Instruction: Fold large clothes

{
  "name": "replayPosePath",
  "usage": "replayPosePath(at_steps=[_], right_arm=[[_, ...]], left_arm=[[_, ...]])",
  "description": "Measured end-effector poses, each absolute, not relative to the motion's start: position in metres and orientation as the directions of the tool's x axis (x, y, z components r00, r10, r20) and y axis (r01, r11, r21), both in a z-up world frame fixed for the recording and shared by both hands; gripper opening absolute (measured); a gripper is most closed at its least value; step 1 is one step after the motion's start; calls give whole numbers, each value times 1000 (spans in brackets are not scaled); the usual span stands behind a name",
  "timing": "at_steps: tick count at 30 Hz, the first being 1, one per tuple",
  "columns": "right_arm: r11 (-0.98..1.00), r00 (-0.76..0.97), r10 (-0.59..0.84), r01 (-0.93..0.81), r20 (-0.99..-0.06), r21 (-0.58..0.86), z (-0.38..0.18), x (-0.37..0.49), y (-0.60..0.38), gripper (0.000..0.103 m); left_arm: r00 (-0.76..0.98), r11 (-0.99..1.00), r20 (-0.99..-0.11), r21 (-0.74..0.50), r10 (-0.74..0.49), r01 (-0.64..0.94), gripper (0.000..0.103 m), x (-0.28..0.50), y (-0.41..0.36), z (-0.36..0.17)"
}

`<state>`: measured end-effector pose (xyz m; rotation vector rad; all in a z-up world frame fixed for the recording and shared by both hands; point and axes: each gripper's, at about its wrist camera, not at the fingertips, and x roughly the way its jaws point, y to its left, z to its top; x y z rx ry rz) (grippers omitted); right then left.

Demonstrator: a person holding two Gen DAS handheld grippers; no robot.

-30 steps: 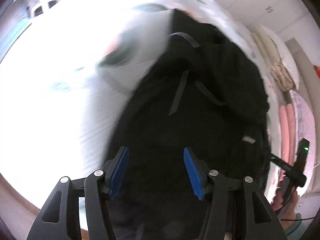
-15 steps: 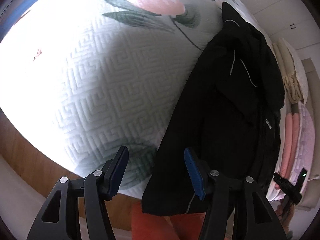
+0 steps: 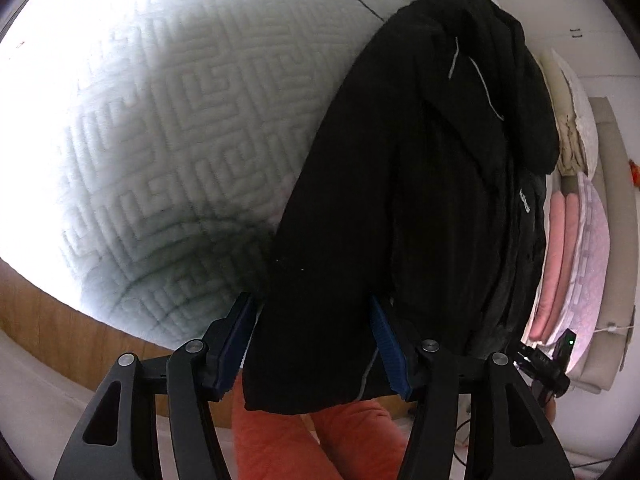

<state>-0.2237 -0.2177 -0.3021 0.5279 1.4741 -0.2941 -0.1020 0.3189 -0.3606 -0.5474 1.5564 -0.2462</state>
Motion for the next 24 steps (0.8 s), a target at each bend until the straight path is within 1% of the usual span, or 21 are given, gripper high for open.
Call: replayPosePath(at_steps=[3, 5, 8, 10, 12, 14, 15, 16, 17, 18, 19, 20, 21, 24], right_arm=[[833, 91, 179, 517, -980, 200, -312, -228, -224, 69], [818, 101, 209, 527, -973, 230, -318, -227, -227, 71], [815, 108, 232, 520, -967, 254, -319, -224, -227, 74], [817, 108, 264, 504, -958, 282, -321, -222, -224, 74], [838, 99, 262, 471, -960, 278, -321, -219, -217, 72], [843, 97, 269, 458, -958, 283, -321, -218, -218, 65], [839, 99, 277, 461, -956, 290, -321, -217, -218, 64], [837, 100, 278, 462, -955, 292, -322, -217, -218, 61], [839, 101, 276, 460, -956, 291, -322, -217, -218, 52], [841, 103, 275, 456, -956, 291, -321, -216, -217, 47], [846, 106, 273, 446, -956, 291, -319, -215, -214, 35], [855, 106, 268, 432, -957, 288, -315, -213, -211, 24], [868, 106, 258, 412, -960, 278, -312, -210, -206, 23], [907, 90, 189, 366, -978, 209, -301, -201, -192, 18]], left_arm=[[3, 861, -875, -477, -484, -174, 64, -101, 315, -362], [-6, 861, -873, -480, -488, -169, 64, -100, 313, -363], [-30, 839, -850, -513, -526, -181, 70, -102, 312, -368], [-36, 840, -849, -513, -526, -177, 71, -103, 309, -369], [-42, 852, -858, -501, -512, -151, 71, -104, 303, -368], [-45, 855, -860, -499, -509, -142, 72, -104, 295, -368], [-47, 857, -861, -496, -506, -137, 72, -104, 293, -369], [-49, 859, -863, -492, -502, -138, 72, -103, 291, -369], [-48, 862, -866, -488, -498, -139, 72, -102, 288, -370], [-41, 869, -873, -478, -487, -129, 69, -102, 285, -369], [-37, 874, -876, -474, -480, -110, 61, -102, 285, -367], [-35, 873, -875, -479, -484, -87, 35, -103, 280, -364], [-31, 868, -869, -491, -493, -72, 14, -103, 276, -360], [3, 869, -869, -494, -494, -33, 9, -101, 265, -341]])
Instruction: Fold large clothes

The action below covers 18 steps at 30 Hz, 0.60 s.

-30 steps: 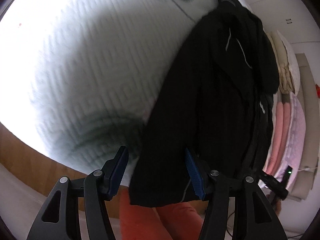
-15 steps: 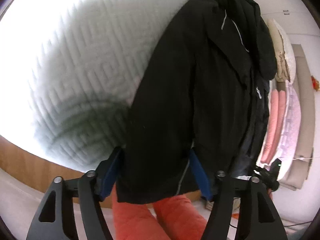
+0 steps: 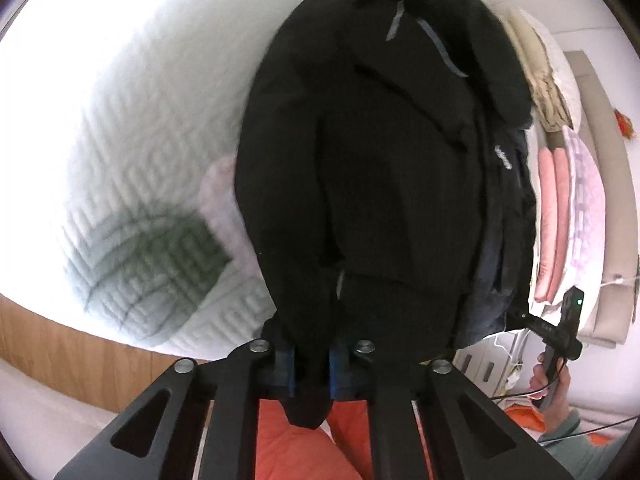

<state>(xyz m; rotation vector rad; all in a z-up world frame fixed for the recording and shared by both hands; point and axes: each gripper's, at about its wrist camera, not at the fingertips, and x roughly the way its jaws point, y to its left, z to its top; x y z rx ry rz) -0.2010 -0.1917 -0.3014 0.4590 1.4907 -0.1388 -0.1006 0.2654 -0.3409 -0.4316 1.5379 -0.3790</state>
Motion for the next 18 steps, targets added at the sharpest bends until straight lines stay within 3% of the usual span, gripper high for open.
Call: replayPosePath(at_steps=[8, 18], right_arm=[[916, 146, 171, 341, -974, 211, -232, -175, -191, 14], [851, 365, 287, 328, -886, 410, -101, -54, -264, 13]], left_arm=[[195, 757, -743, -653, -640, -8, 9, -59, 267, -252], [398, 714, -626, -690, -670, 118, 10, 88, 249, -143]])
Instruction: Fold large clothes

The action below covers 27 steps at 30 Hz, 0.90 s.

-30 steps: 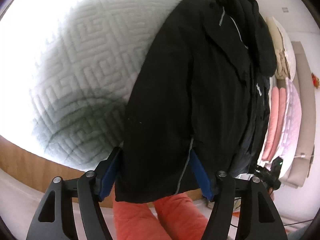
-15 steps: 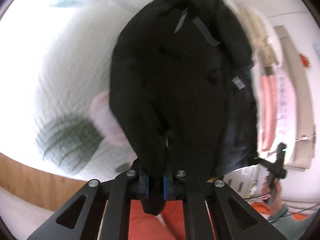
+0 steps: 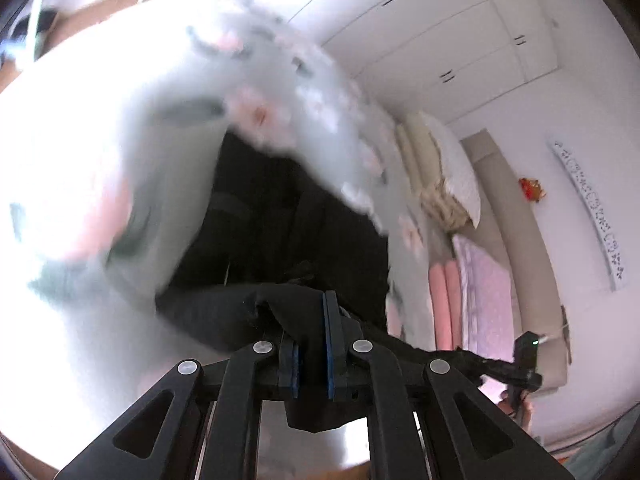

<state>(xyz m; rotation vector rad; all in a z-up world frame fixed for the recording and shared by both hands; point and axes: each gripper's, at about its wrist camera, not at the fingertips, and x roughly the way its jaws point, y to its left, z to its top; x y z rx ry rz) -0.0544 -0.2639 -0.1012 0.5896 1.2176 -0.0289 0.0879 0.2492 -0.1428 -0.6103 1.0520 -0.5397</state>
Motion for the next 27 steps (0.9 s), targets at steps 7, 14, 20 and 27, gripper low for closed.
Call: replayPosePath(at_steps=[7, 14, 20, 27], right_arm=[[843, 457, 299, 284, -838, 456, -88, 90, -273, 14], [822, 258, 320, 403, -912, 402, -240, 221, -295, 17], [800, 198, 382, 419, -903, 430, -291, 244, -297, 17], [751, 220, 449, 433, -866, 499, -289, 241, -314, 18]], left_arm=[[470, 757, -655, -651, -592, 47, 27, 226, 206, -170], [328, 828, -813, -544, -481, -137, 33, 313, 177, -304], [310, 793, -790, -590, -529, -149, 35, 322, 181, -323], [236, 792, -789, -601, -567, -109, 43, 317, 205, -293]])
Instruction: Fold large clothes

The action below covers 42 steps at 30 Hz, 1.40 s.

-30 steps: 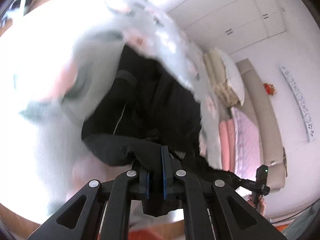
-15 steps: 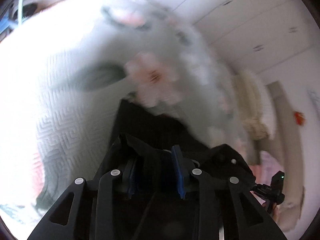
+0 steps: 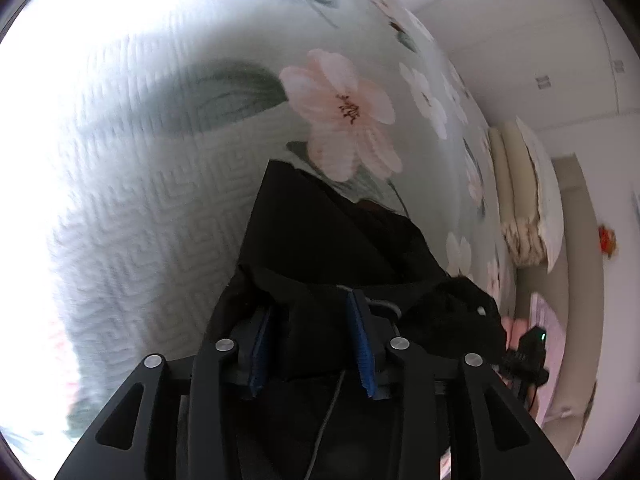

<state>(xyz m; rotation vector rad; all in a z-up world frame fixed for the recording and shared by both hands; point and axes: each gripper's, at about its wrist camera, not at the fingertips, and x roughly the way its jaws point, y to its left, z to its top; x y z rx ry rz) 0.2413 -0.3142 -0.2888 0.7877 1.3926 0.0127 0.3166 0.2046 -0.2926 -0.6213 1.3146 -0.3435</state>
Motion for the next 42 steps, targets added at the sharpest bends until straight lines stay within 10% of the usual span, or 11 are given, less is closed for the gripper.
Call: replayPosePath(at_steps=[3, 19, 25, 32, 42], right_arm=[[707, 299, 460, 447, -836, 548, -272, 230, -327, 18], [725, 452, 390, 385, -802, 571, -178, 193, -317, 42], [401, 618, 531, 419, -579, 815, -182, 172, -353, 69], [774, 491, 303, 373, -817, 512, -164, 194, -345, 79], [938, 320, 249, 156, -914, 310, -249, 251, -310, 79]], left_arm=[[271, 784, -773, -614, -574, -91, 76, 310, 233, -263], [221, 890, -863, -436, -455, 131, 77, 304, 228, -251], [209, 920, -908, -313, -363, 237, 77, 317, 196, -274], [183, 846, -829, -492, -528, 207, 77, 352, 187, -300], [142, 787, -777, -588, -614, 186, 77, 361, 179, -313]])
